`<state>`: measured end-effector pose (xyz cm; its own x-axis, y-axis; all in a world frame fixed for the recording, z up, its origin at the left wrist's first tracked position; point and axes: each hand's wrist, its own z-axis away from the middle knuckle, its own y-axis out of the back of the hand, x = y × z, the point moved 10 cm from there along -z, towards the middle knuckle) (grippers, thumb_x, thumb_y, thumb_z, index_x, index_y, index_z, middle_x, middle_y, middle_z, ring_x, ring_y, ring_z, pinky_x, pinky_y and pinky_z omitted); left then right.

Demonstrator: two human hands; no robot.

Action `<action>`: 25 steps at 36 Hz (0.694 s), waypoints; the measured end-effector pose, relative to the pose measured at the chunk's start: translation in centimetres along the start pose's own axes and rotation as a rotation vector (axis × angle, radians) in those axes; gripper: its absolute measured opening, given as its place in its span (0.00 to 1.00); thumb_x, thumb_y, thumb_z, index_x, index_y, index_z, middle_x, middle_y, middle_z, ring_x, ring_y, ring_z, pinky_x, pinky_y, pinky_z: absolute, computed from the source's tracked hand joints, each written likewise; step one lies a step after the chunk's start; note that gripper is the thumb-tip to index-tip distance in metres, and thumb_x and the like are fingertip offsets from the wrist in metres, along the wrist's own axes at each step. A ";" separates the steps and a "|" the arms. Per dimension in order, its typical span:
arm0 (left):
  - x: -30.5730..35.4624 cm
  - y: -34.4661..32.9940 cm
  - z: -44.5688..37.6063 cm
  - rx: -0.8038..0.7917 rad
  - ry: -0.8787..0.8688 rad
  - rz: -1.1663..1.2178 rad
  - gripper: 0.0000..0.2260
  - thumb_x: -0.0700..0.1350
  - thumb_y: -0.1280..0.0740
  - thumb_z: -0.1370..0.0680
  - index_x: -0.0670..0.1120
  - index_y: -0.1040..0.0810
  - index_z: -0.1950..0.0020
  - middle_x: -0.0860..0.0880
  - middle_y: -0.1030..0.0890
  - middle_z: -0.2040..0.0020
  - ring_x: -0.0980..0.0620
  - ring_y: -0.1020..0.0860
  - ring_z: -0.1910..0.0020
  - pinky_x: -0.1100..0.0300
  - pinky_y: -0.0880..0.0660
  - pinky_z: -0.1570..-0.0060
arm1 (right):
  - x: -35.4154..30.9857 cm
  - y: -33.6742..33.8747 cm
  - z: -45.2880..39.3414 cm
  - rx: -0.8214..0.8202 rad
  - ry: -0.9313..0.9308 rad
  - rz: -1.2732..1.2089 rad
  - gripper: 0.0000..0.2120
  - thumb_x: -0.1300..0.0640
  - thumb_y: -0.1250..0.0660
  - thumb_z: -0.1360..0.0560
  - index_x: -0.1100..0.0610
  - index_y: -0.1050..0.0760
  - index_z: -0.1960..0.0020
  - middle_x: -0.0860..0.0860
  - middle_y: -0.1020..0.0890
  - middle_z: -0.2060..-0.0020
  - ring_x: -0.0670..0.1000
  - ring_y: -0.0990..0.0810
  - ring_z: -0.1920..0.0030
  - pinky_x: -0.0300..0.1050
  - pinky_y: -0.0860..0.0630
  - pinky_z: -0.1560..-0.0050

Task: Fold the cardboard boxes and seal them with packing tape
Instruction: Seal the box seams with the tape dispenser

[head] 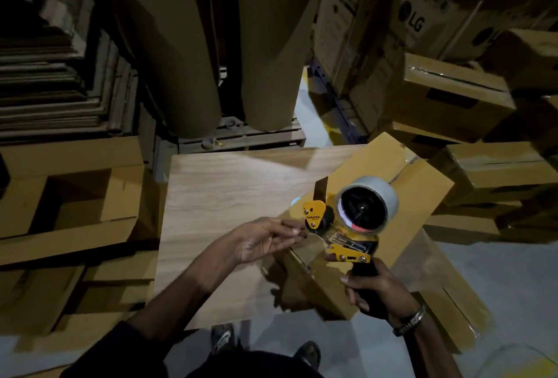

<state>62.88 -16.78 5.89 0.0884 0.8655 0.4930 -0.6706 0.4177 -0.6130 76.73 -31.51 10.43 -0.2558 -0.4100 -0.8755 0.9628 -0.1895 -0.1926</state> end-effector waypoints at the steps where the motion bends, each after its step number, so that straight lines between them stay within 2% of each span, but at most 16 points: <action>1: 0.2 0.4 -0.1 0.031 -0.007 -0.033 0.10 0.27 0.31 0.23 0.36 0.16 0.44 0.38 0.14 0.48 0.48 0.12 0.53 0.62 0.16 0.52 | 0.1 -0.1 -0.2 -0.007 -0.012 0.019 0.31 0.56 0.20 0.28 0.84 0.27 0.51 0.72 0.25 0.73 0.53 0.31 0.81 0.42 0.32 0.72; 3: 1.1 1.1 -0.2 0.084 -0.037 -0.125 0.09 0.26 0.31 0.23 0.36 0.16 0.48 0.38 0.13 0.50 0.46 0.12 0.54 0.61 0.15 0.54 | 0.3 -0.5 -0.6 -0.019 -0.040 0.076 0.19 0.64 0.25 0.25 0.81 0.25 0.60 0.63 0.22 0.75 0.52 0.31 0.80 0.42 0.32 0.71; 5: 2.4 2.0 -0.3 0.134 -0.088 -0.240 0.08 0.25 0.31 0.23 0.35 0.16 0.51 0.38 0.14 0.52 0.45 0.12 0.55 0.60 0.15 0.53 | 0.5 -0.8 -1.2 -0.017 -0.065 0.117 0.15 0.69 0.29 0.24 0.79 0.25 0.64 0.62 0.21 0.73 0.52 0.31 0.80 0.42 0.32 0.72; 8: 4.7 3.6 -0.4 0.209 -0.143 -0.464 0.09 0.25 0.33 0.23 0.35 0.16 0.51 0.39 0.14 0.54 0.46 0.13 0.57 0.59 0.15 0.52 | 0.8 -1.7 -2.2 -0.009 -0.106 0.190 0.12 0.71 0.31 0.23 0.78 0.25 0.62 0.61 0.21 0.73 0.52 0.30 0.80 0.42 0.31 0.72; 11: 6.4 4.6 -0.5 0.261 -0.180 -0.663 0.13 0.24 0.35 0.23 0.39 0.16 0.55 0.43 0.14 0.62 0.52 0.14 0.63 0.62 0.16 0.59 | 1.3 -2.6 -3.8 0.005 -0.142 0.262 0.08 0.72 0.33 0.24 0.68 0.23 0.62 0.58 0.21 0.75 0.52 0.29 0.80 0.42 0.31 0.71; 13: 7.1 5.4 -0.7 0.292 -0.207 -0.737 0.14 0.23 0.35 0.25 0.39 0.16 0.59 0.44 0.15 0.65 0.53 0.15 0.66 0.64 0.19 0.64 | 1.9 -2.9 -4.8 0.036 -0.174 0.272 0.06 0.72 0.33 0.24 0.66 0.25 0.60 0.61 0.19 0.72 0.52 0.29 0.79 0.43 0.32 0.71; 17: 7.4 7.8 -1.6 0.344 -0.238 -0.772 0.14 0.23 0.35 0.26 0.39 0.14 0.57 0.40 0.14 0.62 0.48 0.14 0.63 0.62 0.18 0.62 | 3.0 -3.2 -6.4 0.082 -0.234 0.257 0.03 0.72 0.34 0.25 0.66 0.25 0.55 0.63 0.19 0.70 0.52 0.30 0.79 0.40 0.32 0.75; 21: 7.2 9.2 -2.4 0.385 -0.289 -0.791 0.18 0.23 0.35 0.29 0.43 0.13 0.62 0.40 0.15 0.64 0.49 0.17 0.67 0.61 0.19 0.63 | 4.0 -3.6 -7.3 0.100 -0.259 0.258 0.05 0.71 0.34 0.25 0.70 0.24 0.50 0.63 0.20 0.70 0.52 0.30 0.79 0.40 0.33 0.74; 25: 7.2 10.4 -3.1 0.415 -0.320 -0.842 0.16 0.25 0.32 0.32 0.42 0.11 0.61 0.37 0.14 0.62 0.46 0.16 0.63 0.53 0.16 0.56 | 4.5 -3.8 -7.5 0.115 -0.262 0.251 0.04 0.71 0.33 0.26 0.69 0.22 0.51 0.63 0.20 0.69 0.52 0.30 0.78 0.41 0.32 0.74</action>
<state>58.88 -5.39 1.14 0.4929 0.1897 0.8492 -0.6904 0.6792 0.2490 72.60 -25.94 3.84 -0.0409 -0.6675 -0.7434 0.9860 -0.1472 0.0779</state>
